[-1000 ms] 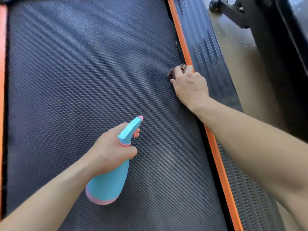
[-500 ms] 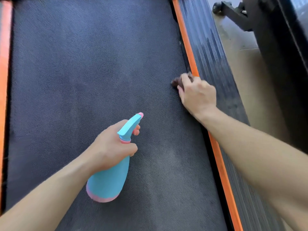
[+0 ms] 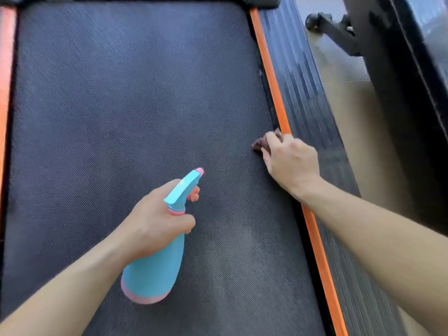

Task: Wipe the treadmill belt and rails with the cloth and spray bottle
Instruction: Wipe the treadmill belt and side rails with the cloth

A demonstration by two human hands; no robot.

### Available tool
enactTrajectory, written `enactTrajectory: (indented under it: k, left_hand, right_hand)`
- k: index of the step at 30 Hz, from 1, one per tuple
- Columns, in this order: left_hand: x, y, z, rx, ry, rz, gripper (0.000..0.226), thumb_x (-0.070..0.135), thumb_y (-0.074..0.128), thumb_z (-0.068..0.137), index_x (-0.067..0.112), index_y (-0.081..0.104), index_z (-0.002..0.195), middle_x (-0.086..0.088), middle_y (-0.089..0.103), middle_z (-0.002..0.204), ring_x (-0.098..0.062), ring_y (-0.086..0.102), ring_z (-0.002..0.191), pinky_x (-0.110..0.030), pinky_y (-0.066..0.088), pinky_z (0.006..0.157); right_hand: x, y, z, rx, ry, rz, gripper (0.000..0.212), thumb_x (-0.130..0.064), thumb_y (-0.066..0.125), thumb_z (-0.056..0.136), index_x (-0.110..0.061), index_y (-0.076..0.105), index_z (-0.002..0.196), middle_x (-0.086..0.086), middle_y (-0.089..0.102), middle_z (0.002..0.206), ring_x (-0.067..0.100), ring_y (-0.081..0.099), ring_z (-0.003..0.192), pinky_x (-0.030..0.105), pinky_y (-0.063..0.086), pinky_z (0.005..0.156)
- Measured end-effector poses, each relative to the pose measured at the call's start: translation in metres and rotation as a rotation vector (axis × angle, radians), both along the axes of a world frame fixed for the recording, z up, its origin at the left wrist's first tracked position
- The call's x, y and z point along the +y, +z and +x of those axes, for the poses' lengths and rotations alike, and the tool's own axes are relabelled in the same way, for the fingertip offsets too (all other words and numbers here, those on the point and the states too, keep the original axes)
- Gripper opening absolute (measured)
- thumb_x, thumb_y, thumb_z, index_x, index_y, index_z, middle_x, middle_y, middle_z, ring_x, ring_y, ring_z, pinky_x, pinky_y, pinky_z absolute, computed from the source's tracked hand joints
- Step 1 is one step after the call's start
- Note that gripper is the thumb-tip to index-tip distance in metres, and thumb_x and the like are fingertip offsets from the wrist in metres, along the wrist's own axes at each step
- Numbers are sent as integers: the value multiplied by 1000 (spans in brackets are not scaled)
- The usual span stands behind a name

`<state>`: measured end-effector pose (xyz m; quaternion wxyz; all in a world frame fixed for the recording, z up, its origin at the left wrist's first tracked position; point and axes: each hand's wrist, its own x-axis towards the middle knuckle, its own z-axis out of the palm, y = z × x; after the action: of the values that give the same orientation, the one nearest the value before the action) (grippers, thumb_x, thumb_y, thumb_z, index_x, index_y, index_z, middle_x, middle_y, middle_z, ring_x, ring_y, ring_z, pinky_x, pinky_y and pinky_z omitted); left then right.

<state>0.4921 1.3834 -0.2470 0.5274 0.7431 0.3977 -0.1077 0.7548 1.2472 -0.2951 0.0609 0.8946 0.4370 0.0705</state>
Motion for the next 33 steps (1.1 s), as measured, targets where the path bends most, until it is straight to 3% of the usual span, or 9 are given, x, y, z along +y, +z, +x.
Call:
enactTrajectory:
  k: [5, 9, 13, 16, 19, 23, 27, 30, 33]
  left_hand:
    - [7, -1, 3, 33, 28, 20, 59, 31, 68, 54, 48, 66, 110, 16, 72, 107, -10, 65, 93, -32, 54, 83]
    - [5, 2, 7, 19, 39, 5, 56, 27, 68, 54, 43, 69, 108, 25, 70, 109, -3, 65, 93, -26, 52, 80]
    - [-1, 3, 13, 3, 25, -26, 58, 28, 67, 55, 46, 66, 110, 20, 72, 107, -5, 64, 85, -30, 53, 79]
    - [-5, 4, 18, 5, 16, -21, 59, 28, 67, 55, 44, 67, 112, 15, 73, 107, -4, 62, 81, -30, 53, 77]
    - [-6, 3, 22, 21, 10, -5, 65, 29, 66, 55, 44, 65, 118, 15, 72, 109, -10, 65, 96, -34, 55, 85]
    - [-10, 7, 31, 28, -21, 3, 60, 26, 68, 58, 39, 67, 116, 12, 73, 110, -11, 65, 94, -31, 55, 81]
    - [-15, 5, 34, 24, -35, -1, 60, 26, 69, 58, 42, 67, 116, 18, 72, 110, -6, 65, 96, -31, 55, 82]
    - [-21, 3, 33, 26, -68, 23, 64, 29, 65, 55, 41, 67, 119, 16, 72, 109, -10, 66, 100, -34, 56, 91]
    - [-21, 4, 31, 23, -88, 40, 66, 31, 64, 56, 42, 65, 121, 15, 72, 109, -12, 67, 99, -39, 57, 92]
  right_hand:
    - [69, 2, 31, 50, -75, 43, 35, -41, 48, 102, -13, 58, 121, 19, 65, 108, 41, 67, 94, 43, 52, 72]
    - [11, 1, -1, 62, -60, 30, 36, -41, 54, 97, -12, 60, 119, 17, 67, 97, 38, 69, 82, 41, 53, 63]
    - [-32, -3, -17, 55, 30, -10, 34, -42, 59, 92, -13, 65, 109, 13, 67, 85, 34, 68, 68, 36, 50, 51]
    - [9, -2, 16, 0, 22, 45, 30, -44, 52, 98, -19, 64, 110, 13, 68, 95, 37, 67, 79, 37, 49, 58]
    - [44, 2, 38, 37, -21, 73, 33, -43, 47, 102, -20, 64, 118, 16, 68, 104, 40, 67, 91, 41, 51, 70]
    - [6, -5, 15, 95, -46, 140, 37, -50, 50, 99, -18, 67, 110, 14, 67, 98, 39, 68, 81, 39, 50, 61]
    - [-43, -8, -20, 147, -23, 8, 55, -63, 59, 86, -24, 61, 125, 9, 66, 100, 34, 69, 79, 35, 49, 57]
    - [-54, -5, -22, 267, -55, 125, 54, -53, 65, 83, -29, 59, 131, 6, 67, 112, 35, 68, 88, 40, 55, 65]
    - [-49, 10, -15, 410, 144, 229, 68, -45, 71, 79, -32, 50, 142, 1, 67, 116, 30, 66, 97, 40, 56, 76]
